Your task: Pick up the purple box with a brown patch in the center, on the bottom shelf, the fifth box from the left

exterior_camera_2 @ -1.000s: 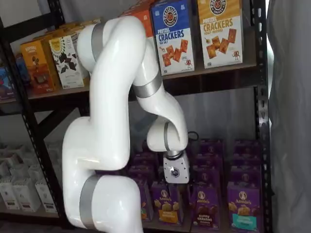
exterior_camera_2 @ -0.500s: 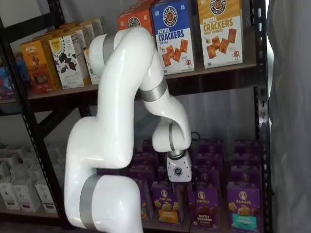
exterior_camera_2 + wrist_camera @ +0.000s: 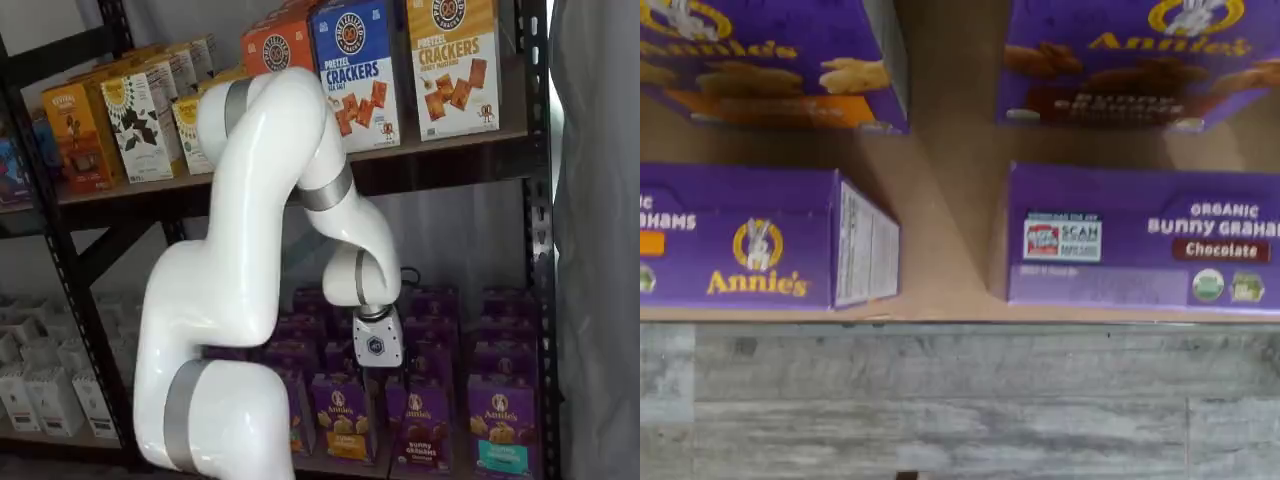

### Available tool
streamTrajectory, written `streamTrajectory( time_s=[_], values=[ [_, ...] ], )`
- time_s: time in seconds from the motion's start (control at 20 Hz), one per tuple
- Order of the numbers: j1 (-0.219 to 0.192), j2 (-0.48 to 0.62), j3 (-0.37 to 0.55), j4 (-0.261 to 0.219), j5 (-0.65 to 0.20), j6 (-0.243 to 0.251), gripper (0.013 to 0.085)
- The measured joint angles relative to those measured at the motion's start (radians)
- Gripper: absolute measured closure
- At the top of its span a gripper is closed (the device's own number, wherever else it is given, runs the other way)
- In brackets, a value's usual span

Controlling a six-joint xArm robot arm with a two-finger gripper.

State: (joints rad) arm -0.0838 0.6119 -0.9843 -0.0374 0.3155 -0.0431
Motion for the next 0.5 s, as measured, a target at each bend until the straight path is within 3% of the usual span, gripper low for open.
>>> streamTrajectory(
  time_s=[0.5],
  values=[
    [-0.035,0.045,-0.069,0.044,0.020,-0.076,0.0130]
  ],
)
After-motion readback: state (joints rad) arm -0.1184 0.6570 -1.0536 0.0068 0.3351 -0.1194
